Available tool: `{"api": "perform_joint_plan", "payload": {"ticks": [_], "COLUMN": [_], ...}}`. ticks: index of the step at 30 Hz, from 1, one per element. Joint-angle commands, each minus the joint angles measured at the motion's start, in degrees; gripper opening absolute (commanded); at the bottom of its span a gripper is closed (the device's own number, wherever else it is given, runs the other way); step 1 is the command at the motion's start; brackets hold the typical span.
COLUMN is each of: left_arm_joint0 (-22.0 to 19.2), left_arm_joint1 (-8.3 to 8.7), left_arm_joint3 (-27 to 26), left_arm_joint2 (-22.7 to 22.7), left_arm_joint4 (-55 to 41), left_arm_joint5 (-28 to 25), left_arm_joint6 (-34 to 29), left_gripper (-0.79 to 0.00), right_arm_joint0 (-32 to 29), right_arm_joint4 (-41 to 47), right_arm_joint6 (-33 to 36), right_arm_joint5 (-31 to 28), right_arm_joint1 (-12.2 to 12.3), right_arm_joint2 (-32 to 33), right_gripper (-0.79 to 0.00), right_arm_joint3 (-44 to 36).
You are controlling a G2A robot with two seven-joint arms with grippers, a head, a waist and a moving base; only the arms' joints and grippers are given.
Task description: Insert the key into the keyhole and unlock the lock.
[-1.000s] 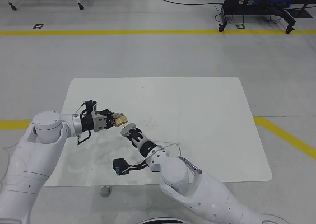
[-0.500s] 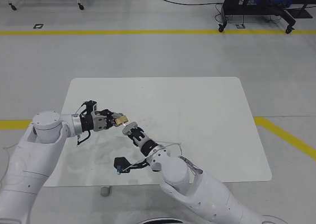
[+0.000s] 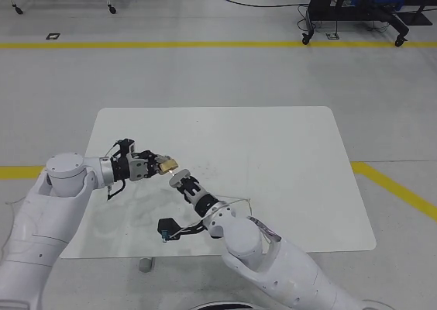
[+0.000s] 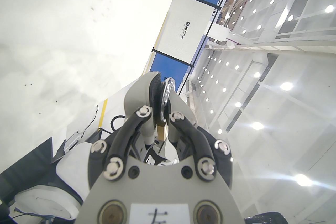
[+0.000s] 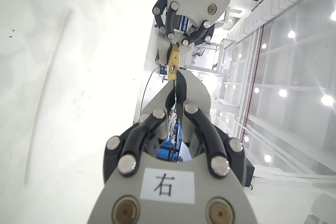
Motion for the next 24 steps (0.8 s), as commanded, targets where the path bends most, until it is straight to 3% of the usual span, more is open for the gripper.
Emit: {"api": "perform_joint_plan", "payload": {"ticks": [1, 24], "left_arm_joint0": [0.0, 0.5], "left_arm_joint1": [0.02, 0.17], "left_arm_joint3": [0.0, -1.0], "left_arm_joint2": [0.0, 0.4], "left_arm_joint4": [0.0, 0.1], "left_arm_joint5": [-0.1, -0.5], "left_arm_joint6": [0.1, 0.8], "left_gripper": [-0.785, -0.785], "right_arm_joint0": [0.2, 0.7], "right_arm_joint4": [0.2, -0.3], "right_arm_joint6": [0.3, 1.7], "right_arm_joint5": [-0.1, -0.8], "right_arm_joint1": [-0.1, -1.3], "right_arm_joint2": [0.1, -0.3], "right_gripper": [-0.785, -0.785], "right_arm_joint3": [0.3, 1.8]}}
